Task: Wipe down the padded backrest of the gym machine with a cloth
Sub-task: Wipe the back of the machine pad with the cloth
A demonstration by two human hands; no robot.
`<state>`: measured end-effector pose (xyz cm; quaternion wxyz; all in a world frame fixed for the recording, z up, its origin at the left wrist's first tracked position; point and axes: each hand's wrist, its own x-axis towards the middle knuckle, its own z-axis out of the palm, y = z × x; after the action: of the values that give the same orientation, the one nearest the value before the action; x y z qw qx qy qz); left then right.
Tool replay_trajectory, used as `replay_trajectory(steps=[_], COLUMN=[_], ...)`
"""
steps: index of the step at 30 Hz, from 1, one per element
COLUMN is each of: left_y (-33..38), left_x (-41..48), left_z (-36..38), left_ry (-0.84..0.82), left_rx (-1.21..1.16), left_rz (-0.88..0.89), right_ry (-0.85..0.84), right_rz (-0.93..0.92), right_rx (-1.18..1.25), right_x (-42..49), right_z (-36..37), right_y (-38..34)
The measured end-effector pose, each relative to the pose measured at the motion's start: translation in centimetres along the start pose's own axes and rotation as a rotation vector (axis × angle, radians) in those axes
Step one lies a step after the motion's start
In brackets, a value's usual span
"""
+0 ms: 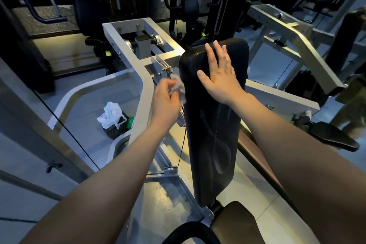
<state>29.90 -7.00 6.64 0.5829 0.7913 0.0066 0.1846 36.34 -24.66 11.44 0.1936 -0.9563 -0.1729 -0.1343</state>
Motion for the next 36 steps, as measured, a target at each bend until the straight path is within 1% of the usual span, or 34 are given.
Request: replay_trajectory(steps=[2,4,7,9,11,13,14,15,16,18,19,20,22,26,28,31,33,36], left_y=[1.5,1.7,-0.3,-1.4,-1.7,-2.4,-2.6,-2.5,-2.3,-0.4,1.0,2.0,3.0,0.5,-1.8,-3.5,-2.9,-0.5], left_x=[2.0,3.2,2.4,0.2,-1.6,-2.4,-2.3,-1.9,-1.2,0.5,1.4,2.2,3.2,0.7,-1.5,-3.0,-2.9,-1.3], left_z=[-0.2,-0.1,0.8,1.7,2.2,1.8,1.3,0.8,0.5,0.3,0.4,0.6,1.1,2.2,3.1,3.3,2.3,0.4], left_ry=[0.059,0.028,-0.063,-0.067,-0.096,-0.200,-0.225,-0.202,-0.129,0.065,0.121,0.141,0.110,0.013,-0.073,-0.180,-0.153,-0.003], left_rx=[-0.037,0.037,0.110,0.122,0.060,-0.016,-0.040,-0.033,0.006,0.031,0.021,0.040,0.133,0.329,0.403,0.394,0.337,0.285], left_rz=[0.079,0.096,0.014,-0.067,-0.097,-0.094,-0.095,-0.090,-0.074,0.045,0.135,0.227,0.371,0.496,0.526,0.458,0.451,0.475], right_ry=[0.000,0.001,0.014,0.026,0.031,0.032,0.030,0.027,0.022,0.011,0.007,0.001,-0.021,-0.048,-0.033,-0.022,-0.028,-0.026], right_rz=[-0.005,-0.004,0.006,0.023,0.027,0.022,0.017,0.012,0.010,0.008,0.004,-0.004,-0.024,-0.050,-0.044,-0.038,-0.053,-0.079], right_rx=[0.002,0.005,-0.009,-0.018,-0.023,-0.023,-0.023,-0.023,-0.022,-0.017,-0.019,-0.025,-0.043,-0.050,-0.062,-0.085,-0.063,-0.022], right_x=[0.0,0.0,0.1,0.1,0.2,0.1,0.1,0.1,0.1,0.0,0.0,-0.1,-0.2,-0.4,-0.4,-0.7,-1.3,-2.0], right_z=[-0.1,0.0,0.3,0.6,0.8,0.7,0.7,0.6,0.5,0.3,0.2,0.1,-0.3,-0.6,-0.6,-0.6,-0.8,-0.6], right_y=[0.1,0.0,-0.2,-0.4,-0.5,-0.4,-0.3,-0.3,-0.3,-0.3,-0.2,-0.2,0.1,0.4,0.1,0.0,0.4,1.0])
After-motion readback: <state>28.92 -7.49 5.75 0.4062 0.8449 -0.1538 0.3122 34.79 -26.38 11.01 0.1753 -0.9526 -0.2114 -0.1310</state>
